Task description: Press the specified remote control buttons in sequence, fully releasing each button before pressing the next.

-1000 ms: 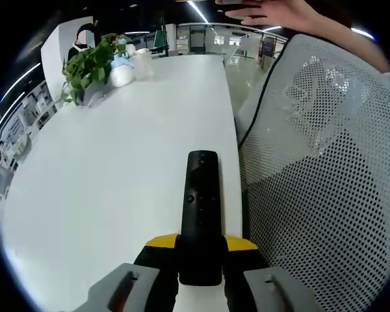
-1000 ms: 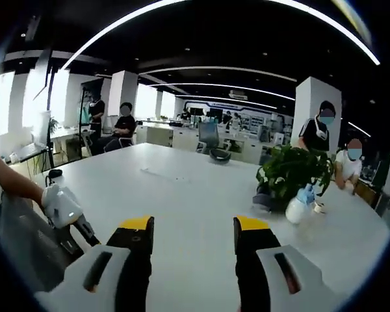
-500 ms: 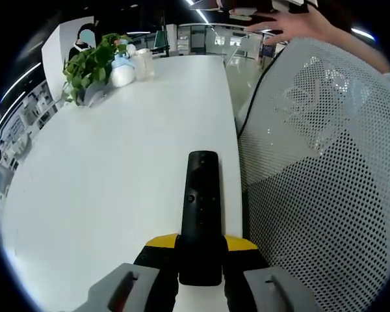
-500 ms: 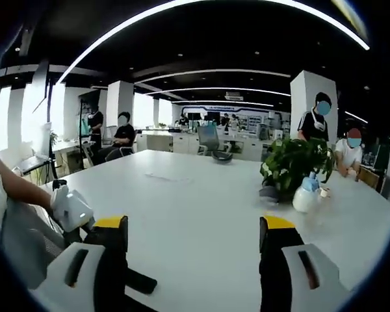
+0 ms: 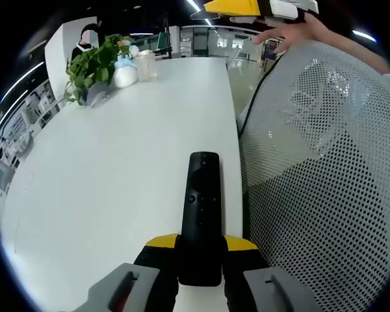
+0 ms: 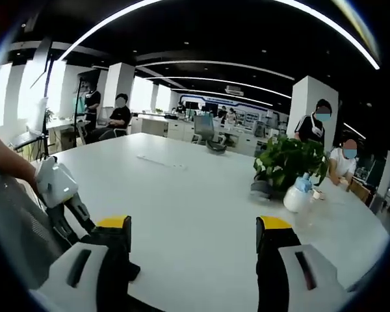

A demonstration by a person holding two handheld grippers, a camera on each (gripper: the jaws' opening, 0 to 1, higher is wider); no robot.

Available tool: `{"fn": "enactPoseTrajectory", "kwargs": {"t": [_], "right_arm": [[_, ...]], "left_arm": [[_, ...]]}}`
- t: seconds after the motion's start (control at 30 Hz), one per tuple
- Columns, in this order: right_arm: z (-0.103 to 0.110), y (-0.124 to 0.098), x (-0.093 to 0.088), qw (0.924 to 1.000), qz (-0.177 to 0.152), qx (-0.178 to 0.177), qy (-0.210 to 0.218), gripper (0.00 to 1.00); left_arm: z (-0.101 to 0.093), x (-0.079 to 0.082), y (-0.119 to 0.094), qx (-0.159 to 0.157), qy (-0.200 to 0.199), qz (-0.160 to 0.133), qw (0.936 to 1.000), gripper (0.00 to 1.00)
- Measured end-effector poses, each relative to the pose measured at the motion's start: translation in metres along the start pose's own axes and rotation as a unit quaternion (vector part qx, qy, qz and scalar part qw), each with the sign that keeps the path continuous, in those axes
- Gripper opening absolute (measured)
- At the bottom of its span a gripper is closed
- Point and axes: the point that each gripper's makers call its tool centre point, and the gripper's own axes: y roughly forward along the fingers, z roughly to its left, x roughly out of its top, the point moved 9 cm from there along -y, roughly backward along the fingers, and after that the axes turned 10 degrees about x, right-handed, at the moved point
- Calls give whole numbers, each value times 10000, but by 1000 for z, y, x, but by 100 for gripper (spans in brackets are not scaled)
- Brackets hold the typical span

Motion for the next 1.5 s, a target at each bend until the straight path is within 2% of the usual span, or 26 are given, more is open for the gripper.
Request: {"fn": "enactPoseTrajectory", "kwargs": {"t": [0.1,0.23,0.37,0.77,0.97,1.13,1.27,1.5], "right_arm": [[-3,2,-4,9997,179,-121,-146,82],[-3,3,-6,9995,272,-60,-139,82],[0,5,-9,9982,455,-88,-390,83],[-3,3,-8,9979,405,-238,-439,90],[-4,4,-9,9977,464,-252,-419,92],[-4,5,-12,9971,608,-228,-409,88],[-4,4,-11,9972,583,-235,-417,86],[-4,5,-14,9964,712,-234,-407,83]], "left_arm": [[0,1,0,-4,13,15,10000,25],[1,2,1,-15,34,55,10000,25],[1,4,1,-24,65,144,9999,24],[5,7,3,-76,231,219,9995,24],[20,8,4,4,427,307,9986,24],[35,8,4,131,529,377,9978,24],[45,8,5,310,637,407,9967,24],[61,10,7,406,757,493,9951,24]]}}
